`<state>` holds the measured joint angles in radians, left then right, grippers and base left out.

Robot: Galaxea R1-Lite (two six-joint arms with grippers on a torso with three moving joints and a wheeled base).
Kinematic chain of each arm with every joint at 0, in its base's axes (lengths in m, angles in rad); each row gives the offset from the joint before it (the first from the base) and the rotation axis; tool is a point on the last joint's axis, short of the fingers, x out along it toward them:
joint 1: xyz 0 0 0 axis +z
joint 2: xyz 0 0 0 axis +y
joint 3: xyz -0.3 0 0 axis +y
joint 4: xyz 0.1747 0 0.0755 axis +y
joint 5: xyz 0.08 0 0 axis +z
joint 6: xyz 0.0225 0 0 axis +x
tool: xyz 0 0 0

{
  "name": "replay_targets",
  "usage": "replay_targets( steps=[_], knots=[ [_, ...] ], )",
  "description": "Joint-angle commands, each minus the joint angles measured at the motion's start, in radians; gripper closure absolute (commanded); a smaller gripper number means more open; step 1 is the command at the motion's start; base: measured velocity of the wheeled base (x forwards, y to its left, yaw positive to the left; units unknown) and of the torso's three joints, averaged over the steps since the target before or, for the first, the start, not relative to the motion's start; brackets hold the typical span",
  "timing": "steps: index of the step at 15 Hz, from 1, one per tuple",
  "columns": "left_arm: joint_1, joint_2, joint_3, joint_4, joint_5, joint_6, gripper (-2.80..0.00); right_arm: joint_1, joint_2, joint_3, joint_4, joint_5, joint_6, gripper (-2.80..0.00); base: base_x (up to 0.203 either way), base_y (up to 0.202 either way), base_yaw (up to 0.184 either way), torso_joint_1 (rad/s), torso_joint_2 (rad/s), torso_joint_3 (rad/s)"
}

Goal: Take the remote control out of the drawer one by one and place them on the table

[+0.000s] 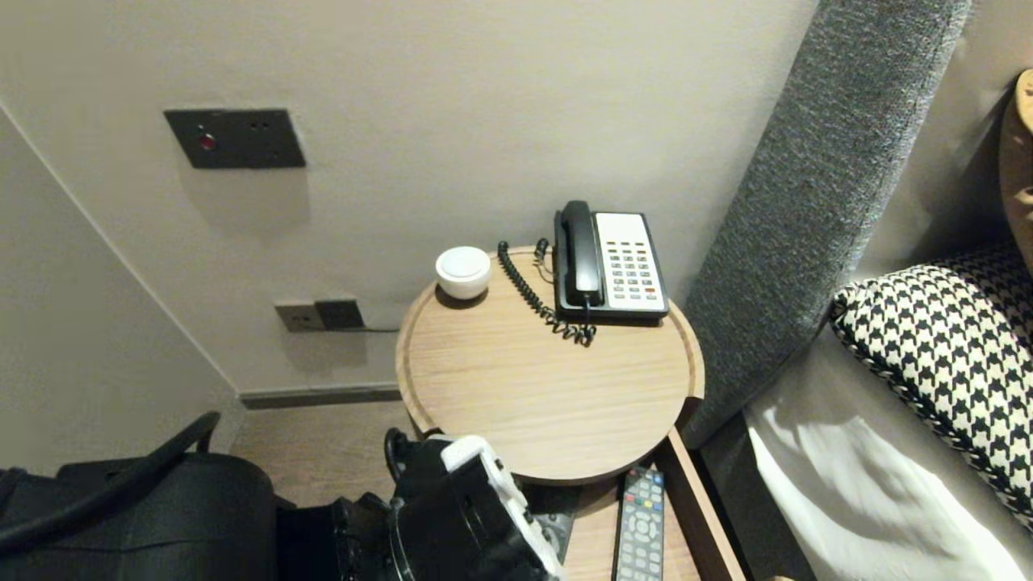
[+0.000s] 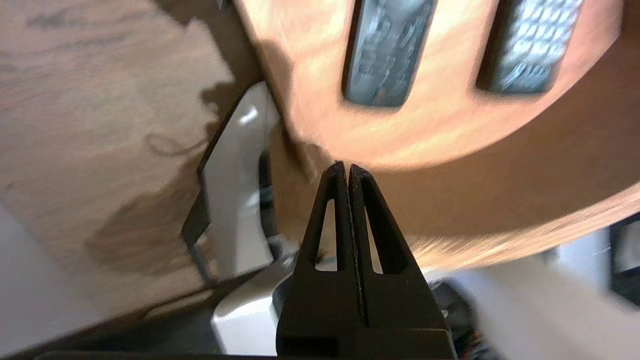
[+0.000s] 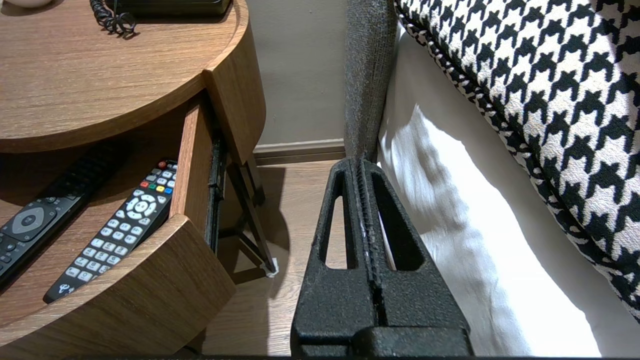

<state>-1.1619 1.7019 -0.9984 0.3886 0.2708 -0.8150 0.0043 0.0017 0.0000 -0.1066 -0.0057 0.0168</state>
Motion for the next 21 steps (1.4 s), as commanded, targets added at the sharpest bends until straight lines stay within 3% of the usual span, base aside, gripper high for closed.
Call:
replay_targets(
  steps=[1,3,12,13,18,21],
  knots=[
    [0.041,0.01,-0.091,0.015,-0.007,0.026,0.0,0.0,0.001,0.04,-0.001,0.0,0.0,0.0,0.0,0.0,0.0,0.0,0.0,0.0],
    [0.047,0.054,-0.132,0.033,-0.014,0.051,0.0,0.0,0.001,0.04,-0.001,0.0,0.0,0.0,0.0,0.0,0.0,0.0,0.0,0.0],
    [0.036,0.232,-0.211,0.008,-0.041,0.055,0.0,0.0,0.001,0.04,-0.001,0.0,0.0,0.0,0.0,0.0,0.0,0.0,0.0,0.0],
    [0.033,0.242,-0.21,-0.011,-0.039,0.055,-2.8,0.0,0.001,0.04,-0.001,0.0,0.0,0.0,0.0,0.0,0.0,0.0,0.0,0.0],
    [0.01,0.264,-0.203,-0.119,-0.038,0.083,-2.8,0.0,0.001,0.04,-0.001,0.0,0.0,0.0,0.0,0.0,0.0,0.0,0.0,0.0],
    [0.006,0.303,-0.187,-0.163,0.003,0.121,-2.8,0.0,0.001,0.04,-0.001,0.0,0.0,0.0,0.0,0.0,0.0,0.0,0.0,0.0]
  ],
)
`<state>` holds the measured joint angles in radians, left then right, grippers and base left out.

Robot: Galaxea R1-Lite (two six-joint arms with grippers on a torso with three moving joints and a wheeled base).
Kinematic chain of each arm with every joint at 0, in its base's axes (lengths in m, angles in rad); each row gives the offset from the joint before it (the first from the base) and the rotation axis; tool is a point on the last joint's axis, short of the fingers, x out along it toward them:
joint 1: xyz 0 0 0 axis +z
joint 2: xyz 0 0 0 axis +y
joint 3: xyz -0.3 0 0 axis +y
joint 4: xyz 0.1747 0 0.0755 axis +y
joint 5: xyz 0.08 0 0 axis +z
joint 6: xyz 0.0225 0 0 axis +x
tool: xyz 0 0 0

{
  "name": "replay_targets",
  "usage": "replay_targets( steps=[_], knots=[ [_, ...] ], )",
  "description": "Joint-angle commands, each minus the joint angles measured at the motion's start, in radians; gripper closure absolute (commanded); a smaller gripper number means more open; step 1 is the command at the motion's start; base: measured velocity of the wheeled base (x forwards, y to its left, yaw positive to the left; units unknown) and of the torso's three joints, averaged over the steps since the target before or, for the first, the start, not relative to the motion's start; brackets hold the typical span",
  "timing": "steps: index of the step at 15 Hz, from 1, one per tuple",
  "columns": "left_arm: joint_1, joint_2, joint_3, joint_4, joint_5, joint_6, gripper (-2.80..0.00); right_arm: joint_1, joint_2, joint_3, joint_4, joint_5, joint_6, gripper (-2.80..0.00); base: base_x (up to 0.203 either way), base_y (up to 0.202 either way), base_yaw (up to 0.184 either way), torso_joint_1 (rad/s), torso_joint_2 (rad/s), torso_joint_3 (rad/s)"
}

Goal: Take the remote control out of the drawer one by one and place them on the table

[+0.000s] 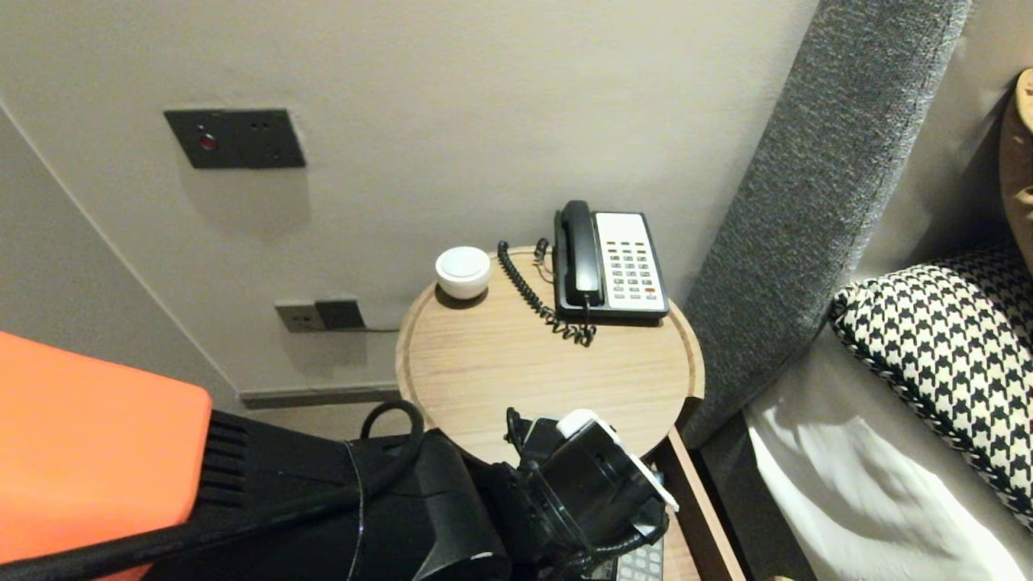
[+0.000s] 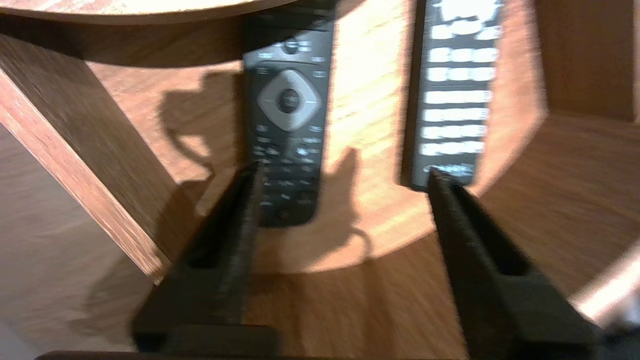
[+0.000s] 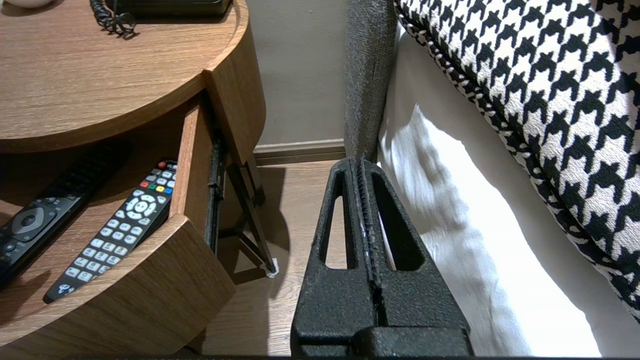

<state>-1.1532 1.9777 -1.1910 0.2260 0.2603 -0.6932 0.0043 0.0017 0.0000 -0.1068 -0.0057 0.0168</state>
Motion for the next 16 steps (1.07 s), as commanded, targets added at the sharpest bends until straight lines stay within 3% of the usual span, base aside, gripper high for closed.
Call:
replay_targets(
  steps=[1,7,10,16],
  knots=[
    [-0.002,0.036,0.004,0.0,0.016,0.0,-2.8,0.0,0.001,0.04,-0.001,0.0,0.0,0.0,0.0,0.0,0.0,0.0,0.0,0.0],
    [0.002,0.069,-0.011,0.027,0.012,0.004,-2.8,0.0,0.001,0.04,-0.001,0.0,0.0,0.0,0.0,0.0,0.0,0.0,0.0,0.0],
    [0.01,0.088,-0.049,0.113,-0.003,0.0,-2.8,0.0,0.001,0.04,-0.001,0.0,0.0,0.0,0.0,0.0,0.0,0.0,0.0,0.0],
    [0.036,0.104,-0.067,0.11,-0.003,0.004,-2.8,0.0,0.001,0.04,-0.001,0.0,0.0,0.0,0.0,0.0,0.0,0.0,0.0,0.0]
  ],
)
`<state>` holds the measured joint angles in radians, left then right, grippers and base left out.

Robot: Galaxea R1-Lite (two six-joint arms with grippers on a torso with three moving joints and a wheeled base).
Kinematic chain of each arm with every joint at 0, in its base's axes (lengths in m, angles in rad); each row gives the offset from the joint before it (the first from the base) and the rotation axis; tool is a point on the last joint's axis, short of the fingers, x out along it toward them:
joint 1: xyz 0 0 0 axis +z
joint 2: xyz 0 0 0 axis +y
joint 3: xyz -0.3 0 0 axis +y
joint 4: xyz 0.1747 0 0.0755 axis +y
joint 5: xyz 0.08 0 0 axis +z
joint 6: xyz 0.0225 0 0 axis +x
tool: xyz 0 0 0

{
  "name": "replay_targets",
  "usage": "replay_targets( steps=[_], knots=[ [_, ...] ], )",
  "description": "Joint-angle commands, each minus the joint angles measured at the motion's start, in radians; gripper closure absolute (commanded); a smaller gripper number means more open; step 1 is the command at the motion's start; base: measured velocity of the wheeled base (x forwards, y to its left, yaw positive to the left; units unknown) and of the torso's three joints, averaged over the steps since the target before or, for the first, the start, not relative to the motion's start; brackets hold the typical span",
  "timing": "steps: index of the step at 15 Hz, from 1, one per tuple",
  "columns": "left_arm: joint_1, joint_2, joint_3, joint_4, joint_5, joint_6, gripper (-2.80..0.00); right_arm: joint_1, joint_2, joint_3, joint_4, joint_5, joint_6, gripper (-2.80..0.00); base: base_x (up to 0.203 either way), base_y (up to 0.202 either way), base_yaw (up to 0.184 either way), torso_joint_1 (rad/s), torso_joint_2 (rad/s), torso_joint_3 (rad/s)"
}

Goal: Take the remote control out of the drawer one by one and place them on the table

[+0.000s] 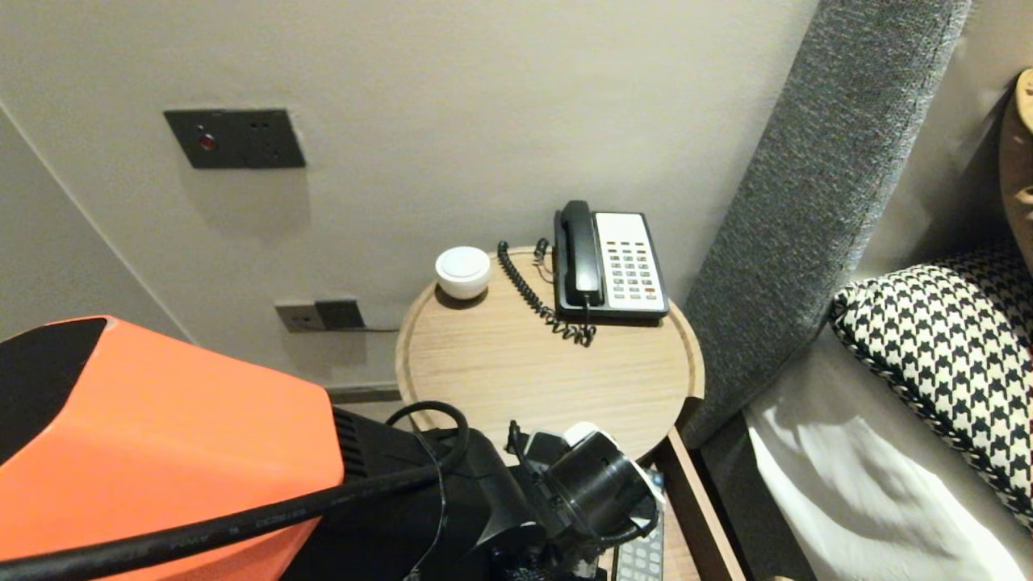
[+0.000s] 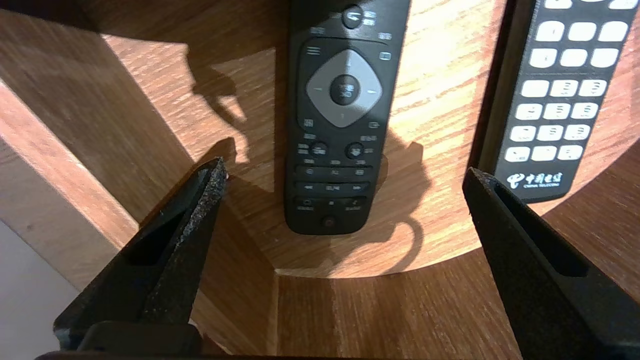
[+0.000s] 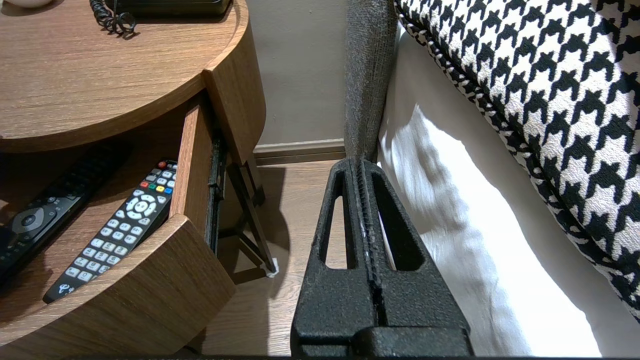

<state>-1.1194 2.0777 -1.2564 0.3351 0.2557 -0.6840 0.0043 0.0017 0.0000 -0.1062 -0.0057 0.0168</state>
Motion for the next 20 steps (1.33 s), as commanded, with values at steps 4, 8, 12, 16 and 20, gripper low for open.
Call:
replay_targets(
  steps=[4,8,12,16,20],
  knots=[
    [0.004,0.005,-0.003,-0.004,0.007,-0.006,-2.8,0.0,0.001,0.04,-0.001,0.0,0.0,0.0,0.0,0.0,0.0,0.0,0.0,0.0],
    [0.003,0.005,-0.02,-0.007,0.013,0.0,-2.8,0.0,0.001,0.04,-0.001,0.0,0.0,0.0,0.0,0.0,0.0,0.0,0.0,0.0],
    [0.003,0.005,-0.02,-0.007,0.013,0.023,-2.8,0.0,0.001,0.04,-0.001,0.0,0.0,0.0,0.0,0.0,0.0,0.0,0.0,0.0],
    [0.013,0.023,-0.029,-0.019,0.01,0.04,-2.8,0.0,0.001,0.04,-0.001,0.0,0.0,0.0,0.0,0.0,0.0,0.0,0.0,0.0],
    [0.013,0.047,-0.041,-0.024,0.002,0.052,-2.8,0.0,0.001,0.04,-0.001,0.0,0.0,0.0,0.0,0.0,0.0,0.0,0.0,0.0]
  ],
)
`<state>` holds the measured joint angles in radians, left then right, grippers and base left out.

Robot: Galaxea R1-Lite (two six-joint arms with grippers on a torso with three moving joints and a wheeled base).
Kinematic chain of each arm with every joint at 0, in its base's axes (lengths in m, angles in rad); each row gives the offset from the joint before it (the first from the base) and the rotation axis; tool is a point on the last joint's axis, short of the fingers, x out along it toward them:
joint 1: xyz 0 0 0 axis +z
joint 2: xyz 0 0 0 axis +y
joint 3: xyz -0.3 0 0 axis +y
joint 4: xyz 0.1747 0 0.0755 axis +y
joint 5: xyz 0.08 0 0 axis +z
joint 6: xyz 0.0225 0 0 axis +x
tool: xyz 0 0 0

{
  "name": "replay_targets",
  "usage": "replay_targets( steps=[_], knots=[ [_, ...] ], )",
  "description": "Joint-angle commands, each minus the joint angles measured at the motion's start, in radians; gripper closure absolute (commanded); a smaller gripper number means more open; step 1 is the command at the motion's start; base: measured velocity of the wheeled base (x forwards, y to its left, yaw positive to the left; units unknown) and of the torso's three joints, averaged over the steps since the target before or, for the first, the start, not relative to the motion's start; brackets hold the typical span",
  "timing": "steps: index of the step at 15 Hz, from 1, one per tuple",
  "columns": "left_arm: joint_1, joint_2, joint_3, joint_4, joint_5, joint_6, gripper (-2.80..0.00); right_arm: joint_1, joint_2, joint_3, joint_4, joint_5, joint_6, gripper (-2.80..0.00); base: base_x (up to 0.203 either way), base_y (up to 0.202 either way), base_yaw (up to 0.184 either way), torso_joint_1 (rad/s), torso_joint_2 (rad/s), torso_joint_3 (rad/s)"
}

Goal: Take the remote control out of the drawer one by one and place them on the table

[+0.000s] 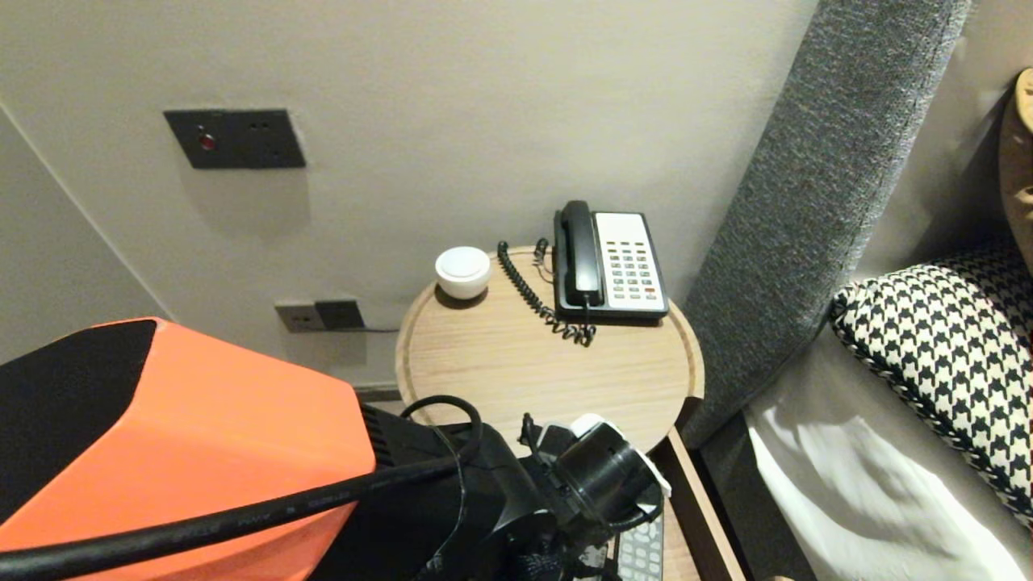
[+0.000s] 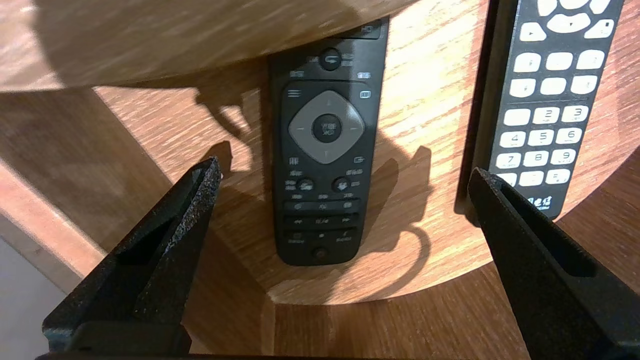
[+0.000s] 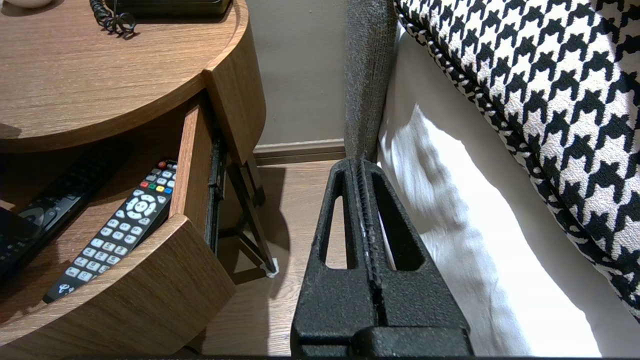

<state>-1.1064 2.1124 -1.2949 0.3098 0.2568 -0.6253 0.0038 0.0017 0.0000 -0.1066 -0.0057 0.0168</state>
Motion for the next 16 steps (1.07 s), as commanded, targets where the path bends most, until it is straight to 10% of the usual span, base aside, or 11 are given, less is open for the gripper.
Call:
replay_targets(
  steps=[1,16],
  knots=[
    [0.0,0.014,-0.004,0.002,0.001,-0.007,-2.8,0.001,0.001,0.04,-0.001,0.001,0.0,0.0,0.0,0.0,0.0,0.0,0.0,0.0],
    [0.01,0.103,-0.046,-0.075,0.01,-0.004,-2.8,0.001,0.001,0.04,-0.001,0.0,0.0,0.0,0.0,0.0,0.0,0.0,0.0,0.0]
  ],
)
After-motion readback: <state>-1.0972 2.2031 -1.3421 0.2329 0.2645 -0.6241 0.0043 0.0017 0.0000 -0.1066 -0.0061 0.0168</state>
